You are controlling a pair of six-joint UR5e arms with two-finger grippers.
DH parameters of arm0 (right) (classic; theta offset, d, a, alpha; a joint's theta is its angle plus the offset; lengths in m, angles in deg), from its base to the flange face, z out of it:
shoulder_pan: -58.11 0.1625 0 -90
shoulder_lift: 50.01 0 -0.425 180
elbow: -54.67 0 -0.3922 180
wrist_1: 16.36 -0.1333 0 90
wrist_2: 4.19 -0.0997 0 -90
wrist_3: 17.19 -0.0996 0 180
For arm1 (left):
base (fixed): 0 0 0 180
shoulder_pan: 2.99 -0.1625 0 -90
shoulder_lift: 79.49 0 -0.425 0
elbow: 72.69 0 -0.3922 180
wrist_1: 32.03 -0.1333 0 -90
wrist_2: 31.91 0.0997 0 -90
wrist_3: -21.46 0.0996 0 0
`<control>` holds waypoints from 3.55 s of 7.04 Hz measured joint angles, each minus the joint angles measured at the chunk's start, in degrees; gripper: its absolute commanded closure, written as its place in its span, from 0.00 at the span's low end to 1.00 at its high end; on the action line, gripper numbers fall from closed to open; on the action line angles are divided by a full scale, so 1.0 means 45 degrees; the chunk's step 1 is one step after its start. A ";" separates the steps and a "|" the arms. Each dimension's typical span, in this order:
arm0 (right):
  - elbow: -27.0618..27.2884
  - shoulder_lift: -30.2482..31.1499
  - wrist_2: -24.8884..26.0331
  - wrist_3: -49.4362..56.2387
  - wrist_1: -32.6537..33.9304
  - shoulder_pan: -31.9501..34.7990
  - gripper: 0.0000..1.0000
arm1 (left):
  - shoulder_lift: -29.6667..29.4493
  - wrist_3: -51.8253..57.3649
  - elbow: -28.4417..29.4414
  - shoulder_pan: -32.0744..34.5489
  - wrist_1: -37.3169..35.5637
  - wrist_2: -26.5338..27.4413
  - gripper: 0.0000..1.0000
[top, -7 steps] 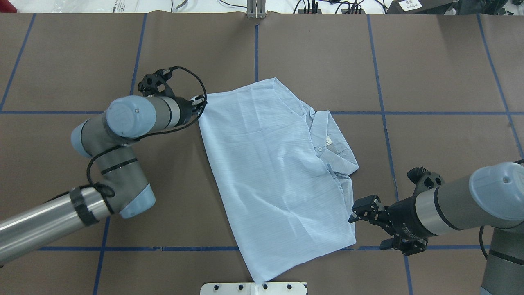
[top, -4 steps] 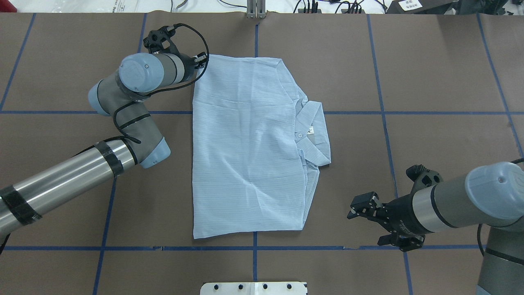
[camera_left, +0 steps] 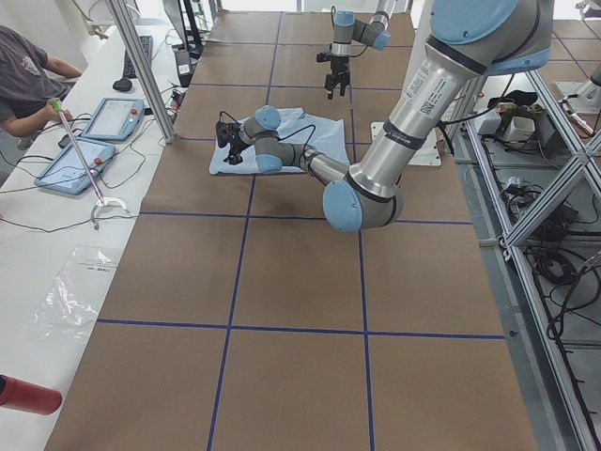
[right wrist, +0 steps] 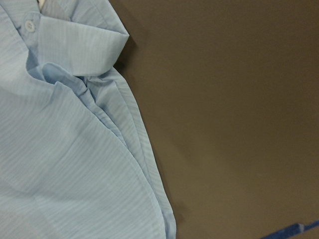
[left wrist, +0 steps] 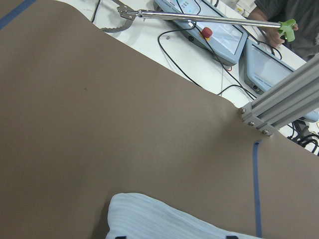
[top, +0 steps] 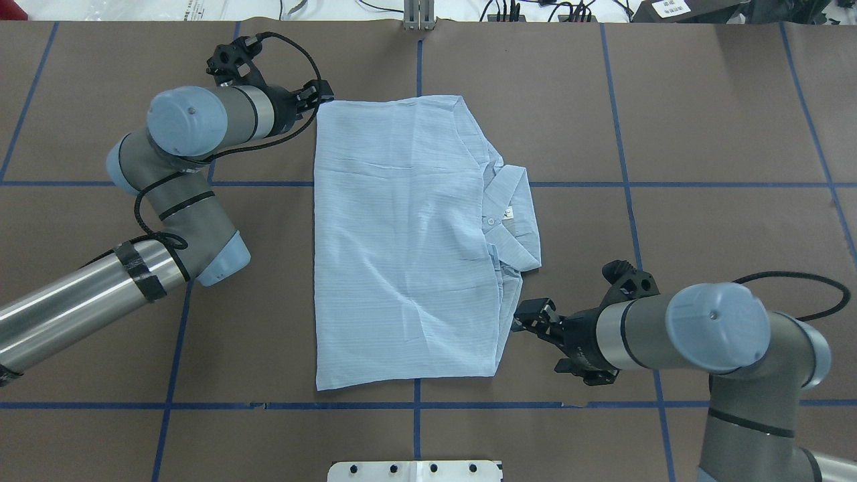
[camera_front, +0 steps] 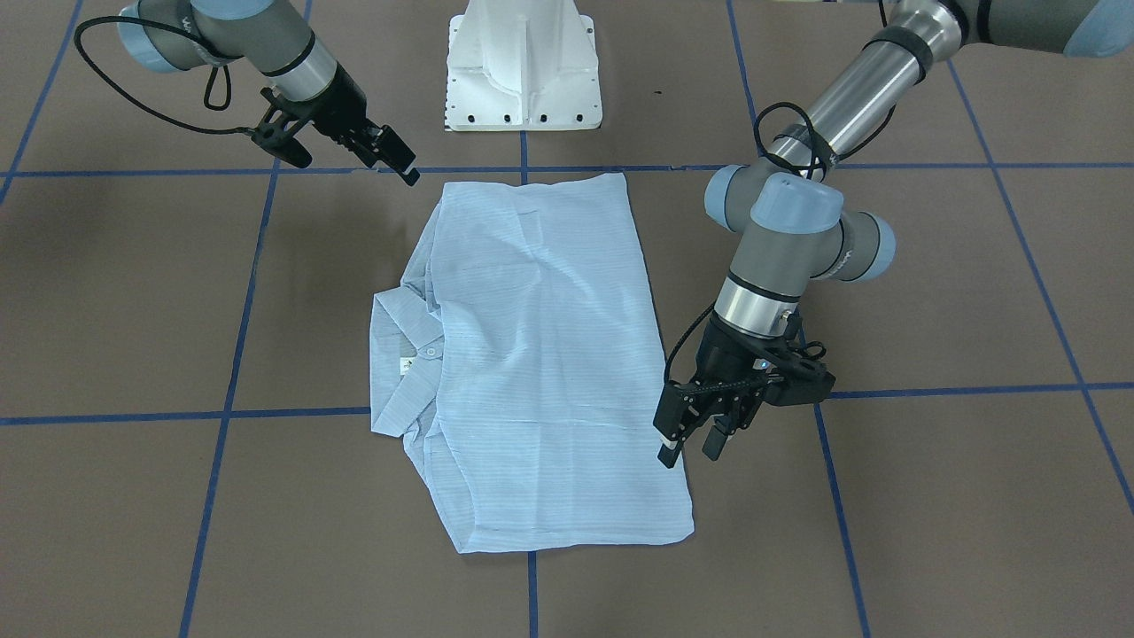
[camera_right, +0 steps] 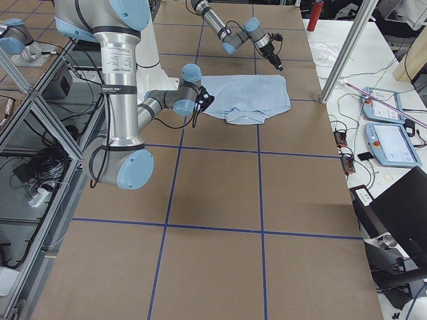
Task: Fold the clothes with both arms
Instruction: 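Move the right gripper to the shirt's near corner by the collar, then move the left gripper to the shirt's near corner and grasp it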
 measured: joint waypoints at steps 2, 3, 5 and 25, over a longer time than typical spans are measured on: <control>-0.0289 -0.1622 0.2160 -0.1374 0.2656 -0.1092 0.00 | 0.0217 -0.0062 -0.0325 -0.0062 -0.0089 -0.0072 0.24; -0.0713 -0.2470 0.2605 -0.2111 0.3695 -0.1493 0.00 | 0.0231 -0.0076 -0.0358 -0.0077 -0.0096 -0.0078 0.24; -0.1274 -0.3171 0.3097 -0.3003 0.4279 -0.1894 0.01 | 0.0238 -0.0090 -0.0360 -0.0101 -0.0100 -0.0076 0.24; -0.1179 -0.3534 0.3242 -0.3635 0.4942 -0.1878 1.00 | 0.5296 -0.6231 -0.7560 -0.6186 -0.3068 0.2755 0.25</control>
